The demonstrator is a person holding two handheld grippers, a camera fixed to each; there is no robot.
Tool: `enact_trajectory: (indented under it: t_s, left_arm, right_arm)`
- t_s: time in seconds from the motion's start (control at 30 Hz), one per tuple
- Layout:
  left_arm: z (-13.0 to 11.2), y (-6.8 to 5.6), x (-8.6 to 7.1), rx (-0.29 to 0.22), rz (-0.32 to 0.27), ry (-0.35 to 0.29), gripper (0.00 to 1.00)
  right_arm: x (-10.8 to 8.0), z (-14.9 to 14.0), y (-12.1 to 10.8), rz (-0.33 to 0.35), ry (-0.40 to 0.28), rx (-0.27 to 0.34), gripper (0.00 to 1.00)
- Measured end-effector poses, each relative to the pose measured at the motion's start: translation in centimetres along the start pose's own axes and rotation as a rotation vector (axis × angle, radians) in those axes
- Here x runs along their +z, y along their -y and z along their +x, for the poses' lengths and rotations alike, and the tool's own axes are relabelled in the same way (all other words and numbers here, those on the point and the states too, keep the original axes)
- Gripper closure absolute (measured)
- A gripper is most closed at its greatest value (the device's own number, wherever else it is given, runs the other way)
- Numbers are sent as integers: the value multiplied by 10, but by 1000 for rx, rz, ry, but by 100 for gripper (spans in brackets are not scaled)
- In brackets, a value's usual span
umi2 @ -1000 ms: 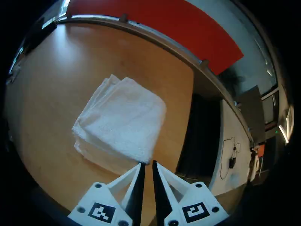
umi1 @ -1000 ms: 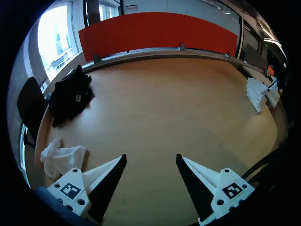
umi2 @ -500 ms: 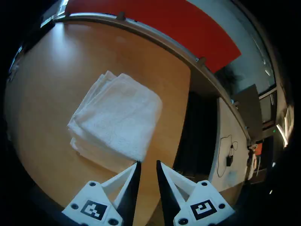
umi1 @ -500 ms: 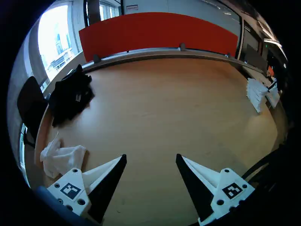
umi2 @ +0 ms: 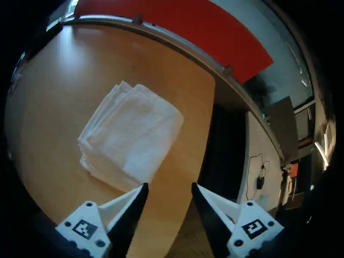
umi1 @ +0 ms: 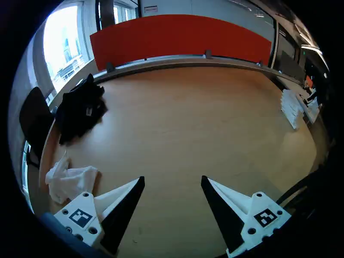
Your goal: Fold towel
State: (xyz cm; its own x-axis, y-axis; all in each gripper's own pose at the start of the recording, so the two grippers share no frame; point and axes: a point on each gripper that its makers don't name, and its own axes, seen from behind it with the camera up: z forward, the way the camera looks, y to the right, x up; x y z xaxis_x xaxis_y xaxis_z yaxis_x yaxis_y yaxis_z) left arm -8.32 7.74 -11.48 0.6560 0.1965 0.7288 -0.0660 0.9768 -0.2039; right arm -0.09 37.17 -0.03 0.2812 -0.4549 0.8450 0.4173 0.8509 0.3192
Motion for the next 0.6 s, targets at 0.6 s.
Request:
enact_trajectory:
  t_s: [0.6]
  left_arm:
    - [-2, 4, -4, -9, 3, -4, 2]
  right_arm:
    - [1, 8, 11, 18, -35, -7, 19]
